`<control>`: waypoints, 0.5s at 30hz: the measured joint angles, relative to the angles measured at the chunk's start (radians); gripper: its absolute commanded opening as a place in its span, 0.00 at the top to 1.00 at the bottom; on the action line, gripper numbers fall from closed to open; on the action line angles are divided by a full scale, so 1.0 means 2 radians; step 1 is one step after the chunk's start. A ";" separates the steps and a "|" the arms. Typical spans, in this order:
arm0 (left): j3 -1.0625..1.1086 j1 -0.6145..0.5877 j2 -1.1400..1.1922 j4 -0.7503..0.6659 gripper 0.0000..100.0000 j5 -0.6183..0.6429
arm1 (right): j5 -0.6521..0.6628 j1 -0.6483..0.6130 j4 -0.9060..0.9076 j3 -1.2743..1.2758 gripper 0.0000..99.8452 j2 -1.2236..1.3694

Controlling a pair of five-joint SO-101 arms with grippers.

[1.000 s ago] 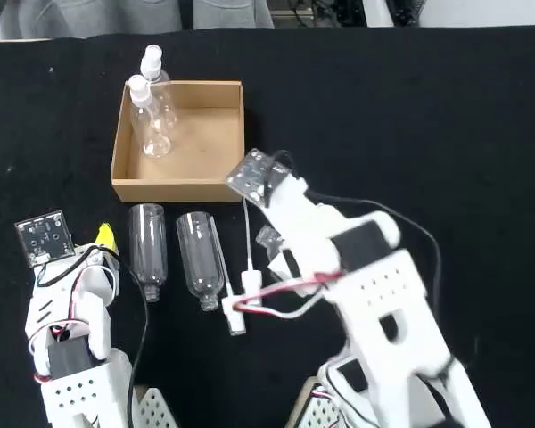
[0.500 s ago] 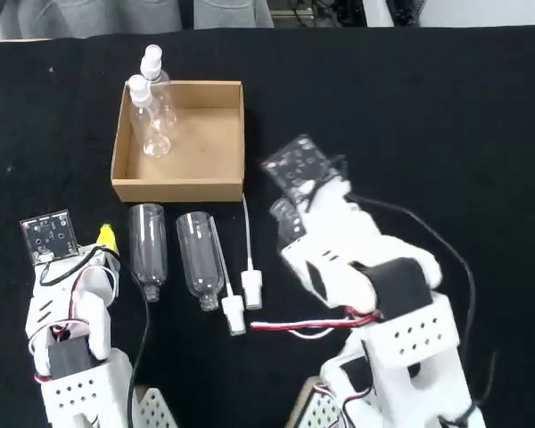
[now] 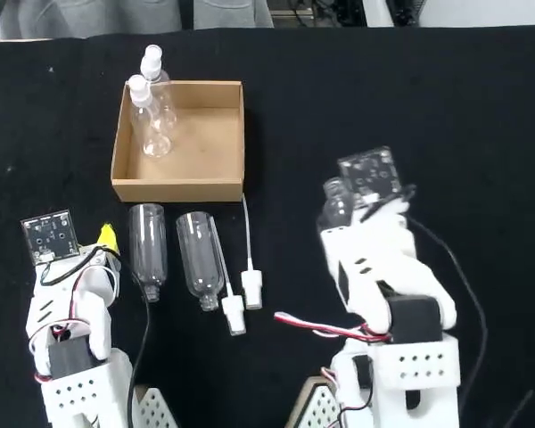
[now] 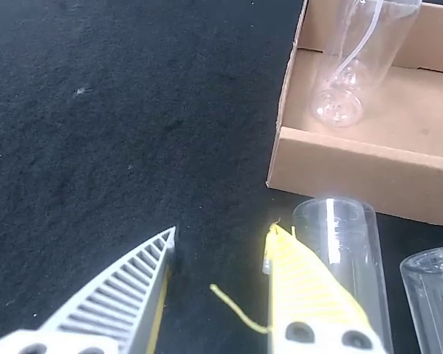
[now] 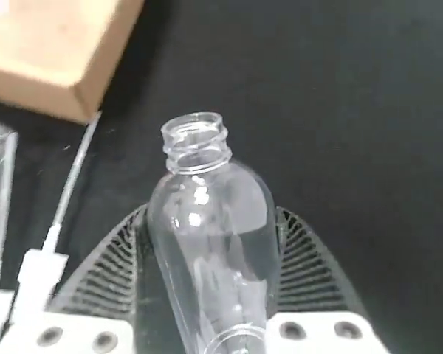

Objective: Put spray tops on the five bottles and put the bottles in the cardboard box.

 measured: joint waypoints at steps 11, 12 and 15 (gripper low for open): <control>-0.015 0.001 0.000 0.002 0.82 -0.004 | -0.070 0.100 -0.075 0.045 0.93 -0.021; -0.021 0.001 0.000 0.003 0.82 -0.015 | -0.076 0.108 -0.081 0.049 0.93 -0.021; -0.037 0.008 0.000 0.005 0.82 -0.041 | -0.094 0.131 -0.096 0.054 0.93 -0.021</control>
